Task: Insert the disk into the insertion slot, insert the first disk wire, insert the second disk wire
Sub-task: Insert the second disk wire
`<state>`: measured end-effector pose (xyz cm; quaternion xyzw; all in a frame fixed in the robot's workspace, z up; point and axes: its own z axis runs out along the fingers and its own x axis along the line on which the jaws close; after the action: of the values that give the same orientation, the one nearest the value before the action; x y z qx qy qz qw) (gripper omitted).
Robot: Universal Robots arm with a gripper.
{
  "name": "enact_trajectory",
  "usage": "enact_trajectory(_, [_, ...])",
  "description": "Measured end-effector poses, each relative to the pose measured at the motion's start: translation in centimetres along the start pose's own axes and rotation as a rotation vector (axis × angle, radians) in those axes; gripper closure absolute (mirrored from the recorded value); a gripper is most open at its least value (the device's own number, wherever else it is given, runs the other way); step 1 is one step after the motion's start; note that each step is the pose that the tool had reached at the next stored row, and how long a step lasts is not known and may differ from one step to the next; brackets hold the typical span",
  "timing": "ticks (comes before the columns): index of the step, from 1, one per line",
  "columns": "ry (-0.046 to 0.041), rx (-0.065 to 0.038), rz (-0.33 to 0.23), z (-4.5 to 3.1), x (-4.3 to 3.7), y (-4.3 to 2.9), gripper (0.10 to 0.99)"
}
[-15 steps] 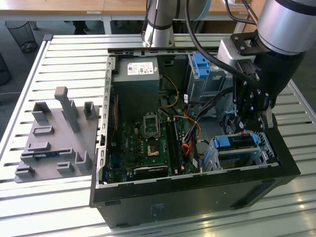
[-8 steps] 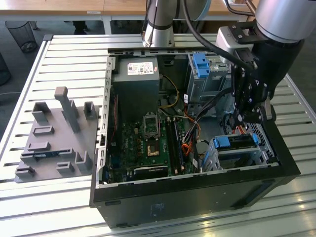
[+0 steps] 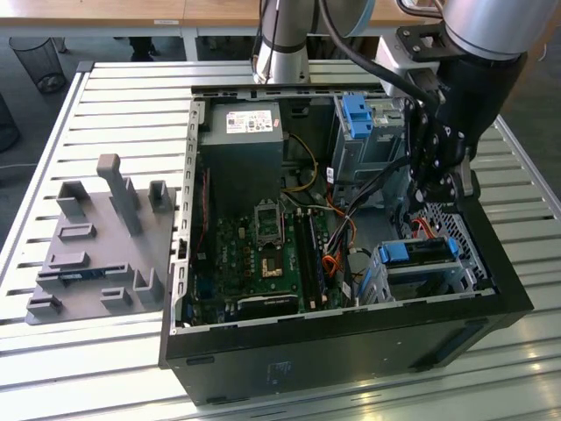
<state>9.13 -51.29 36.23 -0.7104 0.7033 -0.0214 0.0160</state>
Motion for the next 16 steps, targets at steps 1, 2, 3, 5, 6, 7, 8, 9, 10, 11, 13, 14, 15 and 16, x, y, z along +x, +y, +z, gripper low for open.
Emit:
enact_trajectory(1, [0.0000,0.000,0.000,-0.01,-0.17,0.02,0.980])
enact_trajectory(2, [0.0001,0.000,0.000,-0.02,-0.29,0.01,0.980])
enact_trajectory(3, [0.0000,0.000,0.000,-0.01,-0.37,0.01,0.980])
enact_trajectory(5, [0.0014,0.000,0.000,-0.01,-0.68,0.02,0.980])
enact_trajectory(6, [0.0021,0.000,0.000,-0.01,-0.88,0.01,0.980])
enact_trajectory(7, [0.0030,-0.001,0.001,0.02,-1.07,0.01,0.980])
enact_trajectory(8, [0.0042,-0.001,0.001,0.05,-1.25,0.00,0.980])
enact_trajectory(9, [0.0049,-0.002,0.002,0.09,-1.40,-0.02,0.973])
enact_trajectory(10, [0.0051,-0.002,0.002,0.14,-1.52,-0.02,0.973])
enact_trajectory(11, [0.0055,-0.003,0.003,0.18,-1.63,-0.04,0.973])
enact_trajectory(13, [0.0071,-0.003,0.005,0.30,-1.75,-0.06,0.914])
enact_trajectory(14, [0.0080,-0.003,0.006,0.37,-1.80,-0.09,0.902])
enact_trajectory(15, [0.0093,-0.003,0.007,0.46,-1.84,-0.11,0.902])
enact_trajectory(16, [0.0119,-0.003,0.009,0.52,-1.88,-0.14,0.839])
